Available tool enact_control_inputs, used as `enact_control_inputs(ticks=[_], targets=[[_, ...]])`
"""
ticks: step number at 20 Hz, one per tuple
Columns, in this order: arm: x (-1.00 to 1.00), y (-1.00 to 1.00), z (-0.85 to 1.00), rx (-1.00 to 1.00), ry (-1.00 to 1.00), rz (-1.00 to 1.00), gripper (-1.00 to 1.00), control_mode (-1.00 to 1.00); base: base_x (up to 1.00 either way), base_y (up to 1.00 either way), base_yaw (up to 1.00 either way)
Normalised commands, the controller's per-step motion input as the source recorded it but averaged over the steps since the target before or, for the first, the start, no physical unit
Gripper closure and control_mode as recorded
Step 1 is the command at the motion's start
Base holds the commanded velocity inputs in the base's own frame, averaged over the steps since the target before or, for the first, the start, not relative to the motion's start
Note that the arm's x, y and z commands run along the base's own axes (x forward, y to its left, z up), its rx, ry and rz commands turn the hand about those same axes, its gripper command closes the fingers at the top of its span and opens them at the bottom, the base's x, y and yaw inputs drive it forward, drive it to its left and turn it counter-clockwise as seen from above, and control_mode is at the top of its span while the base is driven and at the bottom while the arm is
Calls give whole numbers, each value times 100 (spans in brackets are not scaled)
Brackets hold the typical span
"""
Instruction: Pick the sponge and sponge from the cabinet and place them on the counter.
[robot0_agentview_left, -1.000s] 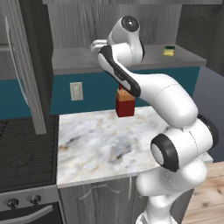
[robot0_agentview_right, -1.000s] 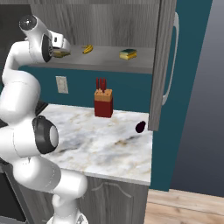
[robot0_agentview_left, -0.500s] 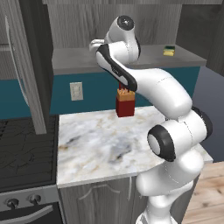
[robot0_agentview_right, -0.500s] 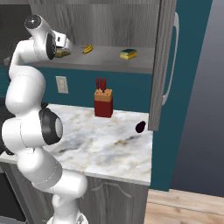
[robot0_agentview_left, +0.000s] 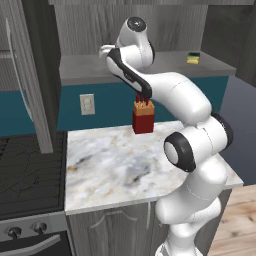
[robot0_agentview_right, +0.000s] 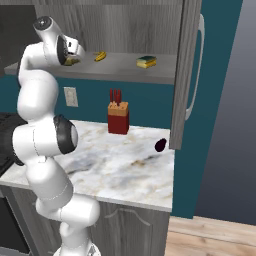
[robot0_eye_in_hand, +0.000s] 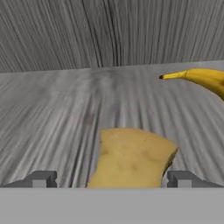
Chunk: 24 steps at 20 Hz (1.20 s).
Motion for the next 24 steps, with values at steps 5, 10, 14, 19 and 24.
enact_control_inputs(ticks=[5,10,14,19,24], targets=[[27,8,-16,0,5,-1,-100,-100,0,0,0],[9,0,-18,0,2,0,-100,-100,0,0,0],[0,0,-20,0,0,0,100,-100,0,0,0],[0,0,-20,0,0,0,100,-100,0,0,0],[-20,0,-15,0,-1,0,100,-100,0,0,0]])
